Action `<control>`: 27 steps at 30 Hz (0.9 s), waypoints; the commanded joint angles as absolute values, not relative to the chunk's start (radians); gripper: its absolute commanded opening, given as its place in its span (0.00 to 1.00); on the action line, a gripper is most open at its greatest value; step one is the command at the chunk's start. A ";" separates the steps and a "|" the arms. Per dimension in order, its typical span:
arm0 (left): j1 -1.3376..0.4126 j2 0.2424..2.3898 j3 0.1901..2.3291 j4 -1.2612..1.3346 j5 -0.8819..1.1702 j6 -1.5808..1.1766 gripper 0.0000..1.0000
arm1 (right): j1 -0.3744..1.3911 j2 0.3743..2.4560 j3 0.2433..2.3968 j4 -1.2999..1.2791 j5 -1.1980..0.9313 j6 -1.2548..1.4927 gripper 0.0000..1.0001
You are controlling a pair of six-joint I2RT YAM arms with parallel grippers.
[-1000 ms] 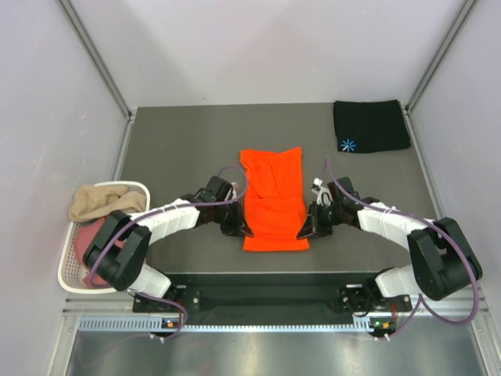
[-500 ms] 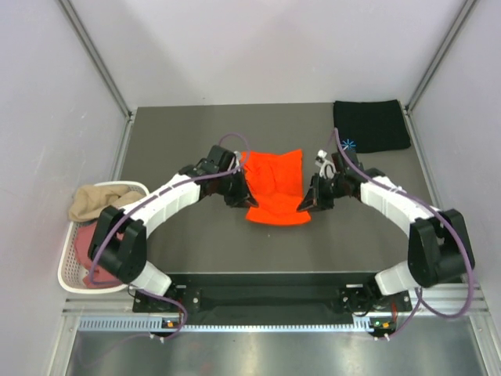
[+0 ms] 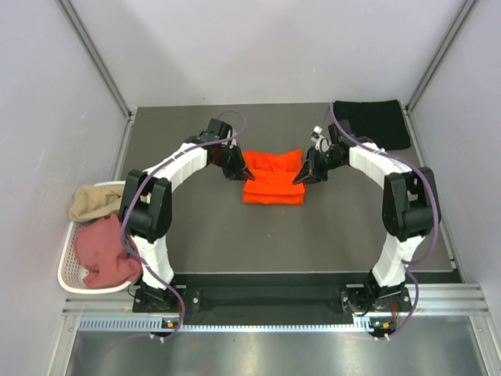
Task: Fold and stack the t-shirts
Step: Fold the tshirt
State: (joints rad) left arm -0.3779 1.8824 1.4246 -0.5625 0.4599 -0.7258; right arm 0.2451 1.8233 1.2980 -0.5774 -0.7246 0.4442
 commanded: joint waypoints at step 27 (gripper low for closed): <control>-0.296 2.190 1.775 -0.592 0.548 -0.718 0.00 | 0.187 2.171 1.698 -0.598 -0.787 0.477 0.01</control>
State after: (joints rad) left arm -0.3023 2.1674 1.7191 -0.5930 0.5194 -0.7124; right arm 0.2050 2.1571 1.6447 -0.6132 -0.7765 0.4595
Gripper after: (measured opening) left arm 0.027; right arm 0.019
